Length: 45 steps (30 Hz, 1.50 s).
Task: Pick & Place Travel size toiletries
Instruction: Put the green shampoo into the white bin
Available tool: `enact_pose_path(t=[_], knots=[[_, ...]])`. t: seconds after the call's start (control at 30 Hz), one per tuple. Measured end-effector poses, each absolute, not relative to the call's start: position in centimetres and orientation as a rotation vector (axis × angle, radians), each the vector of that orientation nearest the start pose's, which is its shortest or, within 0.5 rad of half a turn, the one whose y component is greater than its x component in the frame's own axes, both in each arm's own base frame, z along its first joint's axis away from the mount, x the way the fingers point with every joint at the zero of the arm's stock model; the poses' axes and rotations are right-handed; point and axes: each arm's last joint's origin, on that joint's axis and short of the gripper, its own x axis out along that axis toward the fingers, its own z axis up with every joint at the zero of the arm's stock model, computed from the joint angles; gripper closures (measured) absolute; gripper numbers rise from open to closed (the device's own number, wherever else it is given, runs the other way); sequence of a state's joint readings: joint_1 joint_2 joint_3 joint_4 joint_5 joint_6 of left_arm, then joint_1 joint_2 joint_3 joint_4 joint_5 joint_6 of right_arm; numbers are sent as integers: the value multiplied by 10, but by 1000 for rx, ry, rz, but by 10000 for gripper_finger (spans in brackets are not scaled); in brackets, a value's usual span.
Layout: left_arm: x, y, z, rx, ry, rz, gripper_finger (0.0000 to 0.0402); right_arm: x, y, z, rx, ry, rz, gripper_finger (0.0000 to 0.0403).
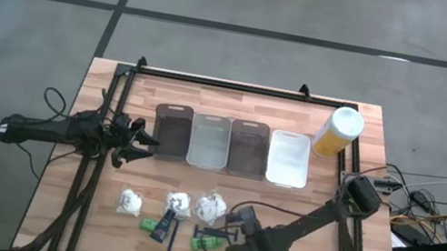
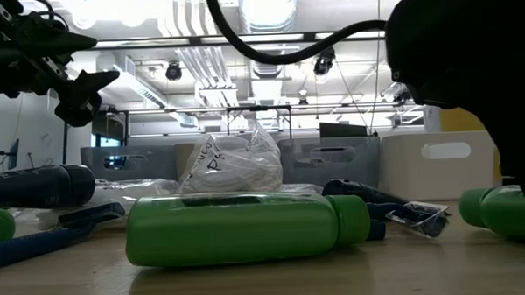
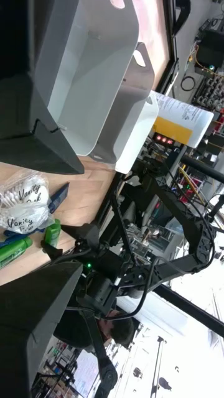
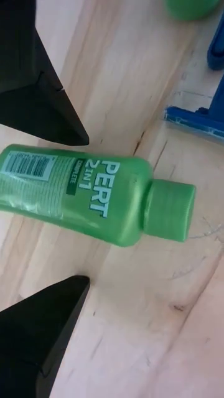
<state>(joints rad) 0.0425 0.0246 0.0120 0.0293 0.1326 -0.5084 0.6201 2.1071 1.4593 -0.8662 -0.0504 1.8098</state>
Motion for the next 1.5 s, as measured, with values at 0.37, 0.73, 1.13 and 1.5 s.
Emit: enact_pose_path(t=[0.37,0.73,1.13,1.5], knots=[[98,0,169,-507,7,-92,154,309,231,133,840,1364,-873,42],[98,0,169,-507,7,-92,154,311,231,132,671,1369,-712,120],[98,0,169,-507,7,-92,154,307,239,135,600,1371,-648,239],[98,0,168,-506,7,-94,154,277,264,154,715,1244,-751,279]])
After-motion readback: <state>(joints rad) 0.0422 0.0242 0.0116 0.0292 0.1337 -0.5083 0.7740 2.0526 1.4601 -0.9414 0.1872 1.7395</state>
